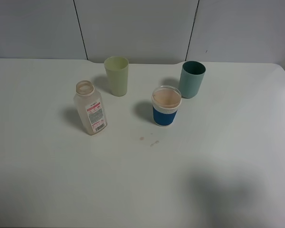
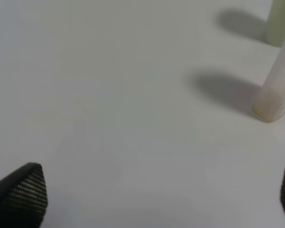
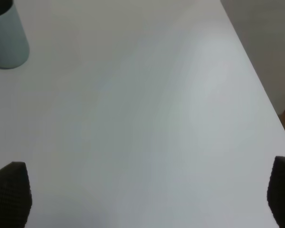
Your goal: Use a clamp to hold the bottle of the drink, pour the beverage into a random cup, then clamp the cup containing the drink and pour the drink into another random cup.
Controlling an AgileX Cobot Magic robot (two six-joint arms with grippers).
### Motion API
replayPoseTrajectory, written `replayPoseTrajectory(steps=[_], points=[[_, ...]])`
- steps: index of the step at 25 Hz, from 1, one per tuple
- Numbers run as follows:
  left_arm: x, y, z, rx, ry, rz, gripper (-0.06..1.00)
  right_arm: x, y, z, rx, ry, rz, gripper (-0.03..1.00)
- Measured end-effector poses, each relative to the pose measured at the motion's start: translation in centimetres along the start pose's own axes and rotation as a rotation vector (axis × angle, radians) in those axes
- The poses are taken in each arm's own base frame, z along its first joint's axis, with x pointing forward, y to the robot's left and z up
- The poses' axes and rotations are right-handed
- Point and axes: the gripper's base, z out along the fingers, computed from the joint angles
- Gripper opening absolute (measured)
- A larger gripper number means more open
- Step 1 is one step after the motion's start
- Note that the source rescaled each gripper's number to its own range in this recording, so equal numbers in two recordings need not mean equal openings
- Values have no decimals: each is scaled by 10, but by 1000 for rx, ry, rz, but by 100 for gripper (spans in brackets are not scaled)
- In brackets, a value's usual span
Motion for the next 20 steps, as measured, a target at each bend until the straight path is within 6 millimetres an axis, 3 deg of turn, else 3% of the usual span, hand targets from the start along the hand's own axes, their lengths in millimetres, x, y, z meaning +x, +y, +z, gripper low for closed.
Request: replayPoseTrajectory(steps=[20], points=[[0,0,0,0,0,0,100,0,0,0,1,0,0,100]])
